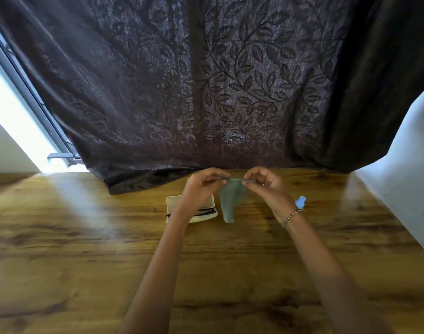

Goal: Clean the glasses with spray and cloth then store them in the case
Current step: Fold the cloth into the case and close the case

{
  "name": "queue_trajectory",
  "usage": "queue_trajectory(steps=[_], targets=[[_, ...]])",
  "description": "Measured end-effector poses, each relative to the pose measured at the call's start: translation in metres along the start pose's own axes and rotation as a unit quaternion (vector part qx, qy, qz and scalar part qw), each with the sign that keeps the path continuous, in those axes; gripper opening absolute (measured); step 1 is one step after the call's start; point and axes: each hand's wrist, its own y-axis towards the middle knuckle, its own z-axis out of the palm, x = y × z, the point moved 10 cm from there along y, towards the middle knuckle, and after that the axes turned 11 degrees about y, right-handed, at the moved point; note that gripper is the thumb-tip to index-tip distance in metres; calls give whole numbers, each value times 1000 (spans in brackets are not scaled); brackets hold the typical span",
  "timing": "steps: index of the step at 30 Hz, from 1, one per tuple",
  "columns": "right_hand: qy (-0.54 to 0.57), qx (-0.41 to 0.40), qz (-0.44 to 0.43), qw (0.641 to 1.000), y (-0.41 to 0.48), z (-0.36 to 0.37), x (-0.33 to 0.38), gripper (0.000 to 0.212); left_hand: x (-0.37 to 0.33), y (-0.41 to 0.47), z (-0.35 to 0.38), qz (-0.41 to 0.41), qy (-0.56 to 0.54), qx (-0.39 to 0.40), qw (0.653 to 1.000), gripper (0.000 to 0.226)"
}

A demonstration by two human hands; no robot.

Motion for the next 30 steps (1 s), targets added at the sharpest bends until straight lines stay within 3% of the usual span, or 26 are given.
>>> queue_trajectory(steps=[9,12,14,18,23,30], targets=[[13,0,29,999,-2,11,1,29,-6,-9,-7,-23,-89,-4,996,25],[14,13,-5,1000,-3,14,10,12,-9,-8,-10,-18,-73,-10,997,14],[13,16,-16,1000,-2,14,12,21,-13,-7,-12,2,-44,-5,999,5],[-27,6,-29,999,0,12,15,22,-11,-5,-18,7,-7,5,1000,24],[-11,21,-41,999,-1,19,17,19,-15,-7,-19,22,-14,4,1000,15],[2,15,-28,999,-1,25,14,24,-7,-11,-16,-7,-92,0,996,22]])
